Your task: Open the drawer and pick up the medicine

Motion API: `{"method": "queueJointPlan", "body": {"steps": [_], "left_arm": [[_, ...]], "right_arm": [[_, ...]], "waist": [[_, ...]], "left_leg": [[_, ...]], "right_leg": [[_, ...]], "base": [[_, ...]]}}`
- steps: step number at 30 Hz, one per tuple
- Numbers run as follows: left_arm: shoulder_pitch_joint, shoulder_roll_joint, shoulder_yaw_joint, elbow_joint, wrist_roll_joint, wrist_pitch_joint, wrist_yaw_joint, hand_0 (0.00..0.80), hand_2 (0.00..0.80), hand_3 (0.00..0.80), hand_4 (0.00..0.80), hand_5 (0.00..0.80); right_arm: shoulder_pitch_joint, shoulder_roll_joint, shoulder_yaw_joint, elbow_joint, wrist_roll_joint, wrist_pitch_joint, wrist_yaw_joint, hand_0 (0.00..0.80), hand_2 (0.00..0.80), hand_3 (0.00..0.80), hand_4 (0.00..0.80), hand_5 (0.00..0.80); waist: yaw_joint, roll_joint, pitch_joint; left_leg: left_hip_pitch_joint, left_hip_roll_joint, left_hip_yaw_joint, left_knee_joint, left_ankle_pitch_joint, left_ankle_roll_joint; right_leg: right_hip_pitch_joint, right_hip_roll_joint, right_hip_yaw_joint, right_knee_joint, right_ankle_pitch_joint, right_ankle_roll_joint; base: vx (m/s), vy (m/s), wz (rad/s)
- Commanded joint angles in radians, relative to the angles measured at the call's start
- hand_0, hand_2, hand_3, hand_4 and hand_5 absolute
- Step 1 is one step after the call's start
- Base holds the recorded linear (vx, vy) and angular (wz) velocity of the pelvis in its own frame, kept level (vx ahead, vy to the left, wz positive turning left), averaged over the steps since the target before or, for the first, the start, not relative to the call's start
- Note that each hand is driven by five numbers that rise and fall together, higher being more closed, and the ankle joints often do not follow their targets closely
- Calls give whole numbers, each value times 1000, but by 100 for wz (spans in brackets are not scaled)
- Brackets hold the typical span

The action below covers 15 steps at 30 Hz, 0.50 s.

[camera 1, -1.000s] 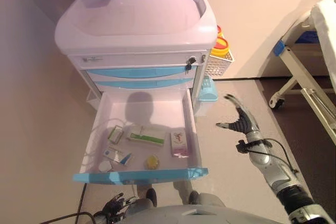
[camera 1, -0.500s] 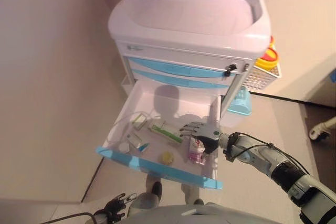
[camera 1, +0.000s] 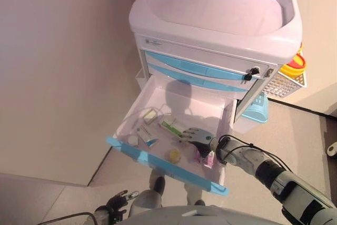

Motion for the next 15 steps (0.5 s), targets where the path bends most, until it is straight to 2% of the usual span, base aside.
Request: {"method": "queueJointPlan", "body": {"steps": [1, 9, 15], "left_arm": [[-18, 11, -60, 19, 35, -1, 1, 0, 0, 0, 0, 0], [-19, 10, -75, 6, 43, -13, -5, 0, 0, 0, 0, 0], [-14, 12, -77, 11, 60, -18, -10, 0, 0, 0, 0, 0]], "right_arm": [[-73, 41, 51, -25, -19, 21, -48, 0, 0, 0, 0, 0], [-98, 92, 82, 25, -38, 49, -55, 0, 0, 0, 0, 0], [-118, 117, 97, 53, -31, 37, -53, 0, 0, 0, 0, 0]], "waist": [[29, -47, 27], [61, -41, 33], [78, -40, 32]], "left_leg": [[42, -69, 32, -16, -65, 6], [43, -74, 7, -28, -57, 7], [39, -78, -14, -32, -54, 9]], "right_leg": [[72, -4, 5, -119, 94, 28], [78, -7, -15, -116, 89, 27], [77, -10, -27, -112, 87, 28]], "base": [[18, 13, 14], [14, 9, 9], [9, 4, 7]]}}
